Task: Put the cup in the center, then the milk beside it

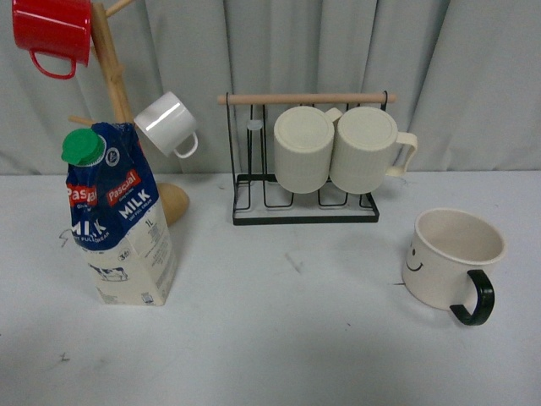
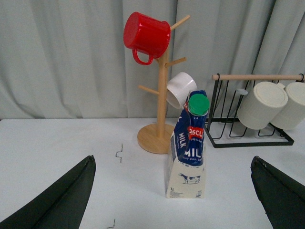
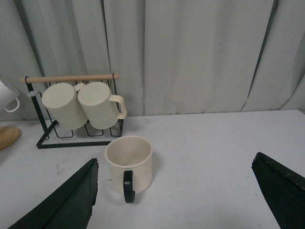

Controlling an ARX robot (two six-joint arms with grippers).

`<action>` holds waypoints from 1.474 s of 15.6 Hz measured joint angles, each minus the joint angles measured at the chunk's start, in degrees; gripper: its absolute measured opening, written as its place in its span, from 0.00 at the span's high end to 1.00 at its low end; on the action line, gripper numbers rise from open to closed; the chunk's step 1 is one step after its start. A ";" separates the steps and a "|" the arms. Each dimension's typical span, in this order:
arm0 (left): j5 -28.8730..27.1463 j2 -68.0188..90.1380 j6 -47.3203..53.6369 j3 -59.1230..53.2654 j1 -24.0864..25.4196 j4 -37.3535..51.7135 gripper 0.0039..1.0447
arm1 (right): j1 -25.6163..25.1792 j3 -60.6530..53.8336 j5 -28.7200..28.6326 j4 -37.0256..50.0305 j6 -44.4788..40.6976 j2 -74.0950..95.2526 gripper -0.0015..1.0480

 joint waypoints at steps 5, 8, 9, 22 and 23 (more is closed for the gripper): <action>0.00 0.00 0.00 0.00 0.00 0.00 0.06 | 0.00 0.00 0.00 0.00 0.00 0.00 0.06; 0.00 0.00 0.00 0.00 0.00 0.02 0.06 | -2.56 8.98 4.52 -2.75 6.14 23.93 0.06; 0.00 0.00 0.00 0.00 0.00 0.00 0.06 | -2.56 11.50 4.15 1.64 6.21 31.06 0.06; 0.00 0.00 0.00 0.00 0.00 0.02 0.06 | 0.13 60.85 -1.92 -5.38 12.90 104.37 0.06; 0.00 0.00 0.00 0.00 0.00 0.00 0.06 | 0.42 63.43 -1.86 -6.97 14.19 107.27 0.06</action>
